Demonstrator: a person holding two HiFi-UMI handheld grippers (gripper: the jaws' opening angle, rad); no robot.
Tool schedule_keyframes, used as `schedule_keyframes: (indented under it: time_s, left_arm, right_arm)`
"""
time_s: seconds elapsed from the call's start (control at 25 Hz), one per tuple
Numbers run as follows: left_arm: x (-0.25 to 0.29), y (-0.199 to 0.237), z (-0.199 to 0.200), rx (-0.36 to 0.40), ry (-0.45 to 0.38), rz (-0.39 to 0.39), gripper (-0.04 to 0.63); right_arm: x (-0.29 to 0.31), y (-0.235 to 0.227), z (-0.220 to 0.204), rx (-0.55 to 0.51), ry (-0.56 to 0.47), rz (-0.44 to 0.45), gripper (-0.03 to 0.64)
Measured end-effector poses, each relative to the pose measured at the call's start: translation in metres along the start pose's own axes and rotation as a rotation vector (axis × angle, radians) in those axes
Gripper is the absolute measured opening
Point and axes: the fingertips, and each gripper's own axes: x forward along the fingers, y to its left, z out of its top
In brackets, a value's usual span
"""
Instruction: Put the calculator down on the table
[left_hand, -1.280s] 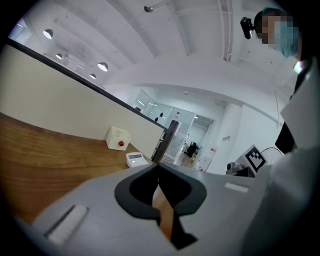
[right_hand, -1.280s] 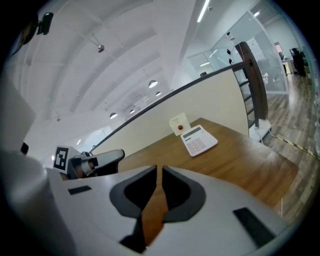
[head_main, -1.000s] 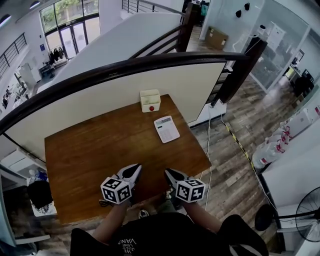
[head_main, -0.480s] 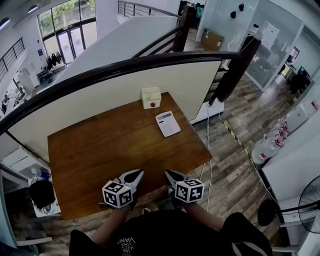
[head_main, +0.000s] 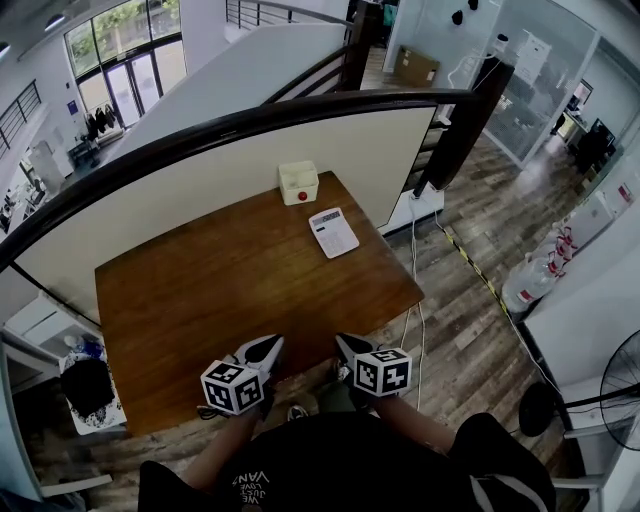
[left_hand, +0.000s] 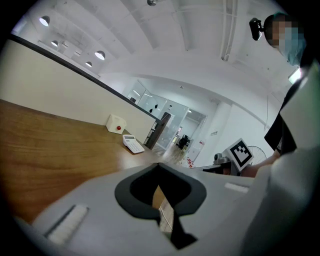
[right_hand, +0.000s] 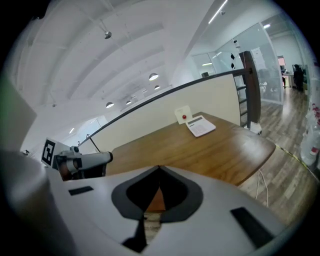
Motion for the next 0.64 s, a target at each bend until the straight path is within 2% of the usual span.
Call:
schedule_keyframes:
  time_s: [0.64]
  left_arm:
    - [0.000, 0.011, -0.010, -0.059, -0.018, 0.015, 0.011]
  right_arm:
    - [0.006, -0.003, 0.000, -0.013, -0.009, -0.025, 0.014]
